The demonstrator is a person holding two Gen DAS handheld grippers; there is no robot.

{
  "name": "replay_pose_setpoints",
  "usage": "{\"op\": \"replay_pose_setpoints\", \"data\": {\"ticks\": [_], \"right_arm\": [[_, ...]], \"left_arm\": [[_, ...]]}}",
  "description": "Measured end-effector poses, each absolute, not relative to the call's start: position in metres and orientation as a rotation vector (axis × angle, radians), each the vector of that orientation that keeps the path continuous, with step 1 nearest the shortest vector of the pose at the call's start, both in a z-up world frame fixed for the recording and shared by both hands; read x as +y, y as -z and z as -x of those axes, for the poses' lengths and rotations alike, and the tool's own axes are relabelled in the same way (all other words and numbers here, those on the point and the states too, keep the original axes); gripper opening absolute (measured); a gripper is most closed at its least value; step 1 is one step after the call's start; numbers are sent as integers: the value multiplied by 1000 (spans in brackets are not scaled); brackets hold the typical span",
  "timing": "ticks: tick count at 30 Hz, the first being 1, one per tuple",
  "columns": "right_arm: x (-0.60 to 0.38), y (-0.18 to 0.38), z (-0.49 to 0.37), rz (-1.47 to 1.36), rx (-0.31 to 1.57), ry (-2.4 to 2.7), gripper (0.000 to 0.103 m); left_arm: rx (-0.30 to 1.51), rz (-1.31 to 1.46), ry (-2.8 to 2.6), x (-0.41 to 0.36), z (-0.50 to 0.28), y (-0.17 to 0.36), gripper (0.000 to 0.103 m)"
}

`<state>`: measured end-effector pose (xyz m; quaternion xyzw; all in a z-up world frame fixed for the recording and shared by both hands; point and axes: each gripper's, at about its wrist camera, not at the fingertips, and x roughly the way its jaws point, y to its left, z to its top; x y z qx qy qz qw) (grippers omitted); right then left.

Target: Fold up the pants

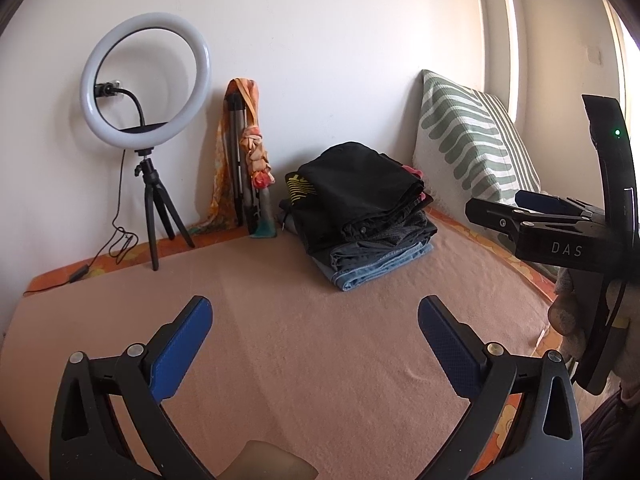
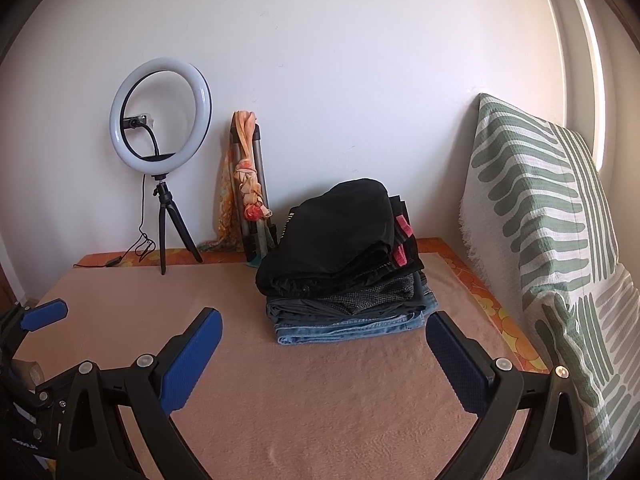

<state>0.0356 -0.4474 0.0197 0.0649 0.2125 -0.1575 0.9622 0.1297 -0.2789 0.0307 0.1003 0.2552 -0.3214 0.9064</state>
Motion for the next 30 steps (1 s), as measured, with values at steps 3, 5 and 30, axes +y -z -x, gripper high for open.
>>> {"op": "replay_pose_setpoints", "data": {"ticks": [3, 5, 30], "right_arm": [[-447, -20, -36, -133, 430, 318, 103], [-447, -20, -36, -131, 429, 318, 103], [-444, -18, -36, -137, 434, 305, 103]], "left_arm": [[528, -209, 669, -279, -129, -31, 102], [528, -210, 671, -279, -129, -31, 102], [543, -213, 678, -279, -129, -29, 102]]}}
